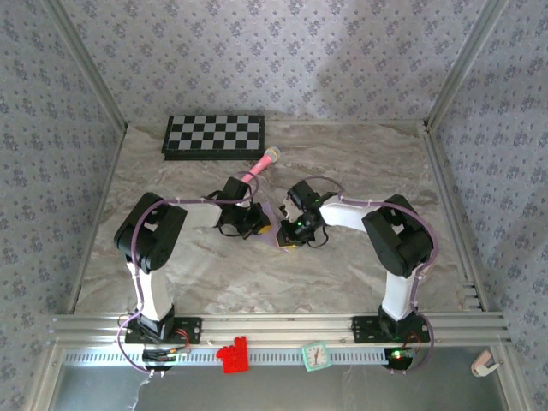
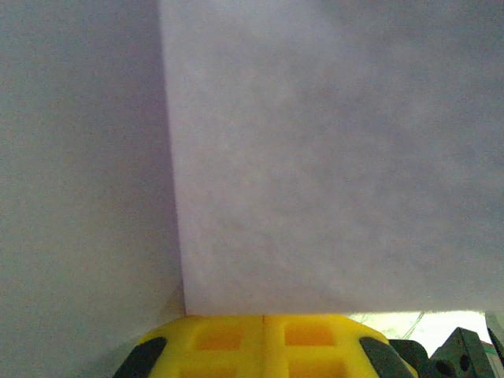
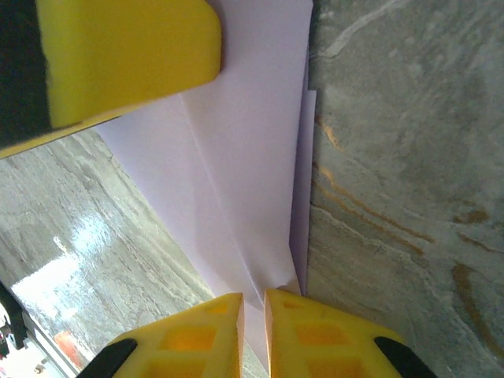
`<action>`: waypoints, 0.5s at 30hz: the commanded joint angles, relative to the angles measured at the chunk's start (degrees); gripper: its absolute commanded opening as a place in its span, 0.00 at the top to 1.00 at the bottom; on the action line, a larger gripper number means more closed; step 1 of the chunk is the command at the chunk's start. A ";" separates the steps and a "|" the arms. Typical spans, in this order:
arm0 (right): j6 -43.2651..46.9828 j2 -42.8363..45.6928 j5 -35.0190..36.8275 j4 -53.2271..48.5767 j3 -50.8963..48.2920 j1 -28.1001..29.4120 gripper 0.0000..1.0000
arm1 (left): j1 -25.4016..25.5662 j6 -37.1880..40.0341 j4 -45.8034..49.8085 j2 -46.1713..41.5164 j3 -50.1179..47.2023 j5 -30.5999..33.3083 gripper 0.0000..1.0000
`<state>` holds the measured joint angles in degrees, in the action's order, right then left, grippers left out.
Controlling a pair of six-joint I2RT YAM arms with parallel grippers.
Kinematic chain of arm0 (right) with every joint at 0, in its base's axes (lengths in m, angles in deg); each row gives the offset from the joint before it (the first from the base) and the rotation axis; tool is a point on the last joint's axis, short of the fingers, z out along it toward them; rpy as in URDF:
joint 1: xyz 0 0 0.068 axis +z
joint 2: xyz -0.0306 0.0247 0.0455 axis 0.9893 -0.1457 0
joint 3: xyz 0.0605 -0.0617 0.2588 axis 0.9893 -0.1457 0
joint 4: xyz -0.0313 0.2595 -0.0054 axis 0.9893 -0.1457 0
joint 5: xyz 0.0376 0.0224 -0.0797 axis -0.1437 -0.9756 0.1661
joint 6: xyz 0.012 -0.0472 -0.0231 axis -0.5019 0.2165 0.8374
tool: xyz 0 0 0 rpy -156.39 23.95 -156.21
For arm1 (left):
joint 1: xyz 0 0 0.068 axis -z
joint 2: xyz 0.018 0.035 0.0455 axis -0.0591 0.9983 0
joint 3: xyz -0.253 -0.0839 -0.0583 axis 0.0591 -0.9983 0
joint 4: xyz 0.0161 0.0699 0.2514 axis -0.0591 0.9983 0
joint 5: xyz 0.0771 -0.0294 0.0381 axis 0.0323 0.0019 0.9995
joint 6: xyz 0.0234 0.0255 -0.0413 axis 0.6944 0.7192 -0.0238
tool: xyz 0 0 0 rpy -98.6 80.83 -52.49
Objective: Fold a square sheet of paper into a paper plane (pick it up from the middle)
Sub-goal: Fourth fold the wing at the center of the table.
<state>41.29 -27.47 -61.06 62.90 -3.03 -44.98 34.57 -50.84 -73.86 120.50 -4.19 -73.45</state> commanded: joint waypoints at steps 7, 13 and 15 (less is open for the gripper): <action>0.77 3.66 0.06 -5.35 -4.46 0.27 0.83 | -1.49 -0.70 8.14 3.61 -2.00 6.52 0.98; 0.29 3.32 0.85 -4.39 -7.04 0.44 0.83 | -1.50 -0.79 7.74 3.53 -2.14 6.02 0.98; 0.28 2.89 1.24 -4.42 -7.01 0.51 0.83 | -1.47 -0.78 7.40 3.61 -2.06 5.68 0.98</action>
<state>41.27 -24.12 -61.13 63.69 -7.97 -44.98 34.48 -50.82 -73.90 120.57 -4.19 -73.85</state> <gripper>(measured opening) 0.167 0.051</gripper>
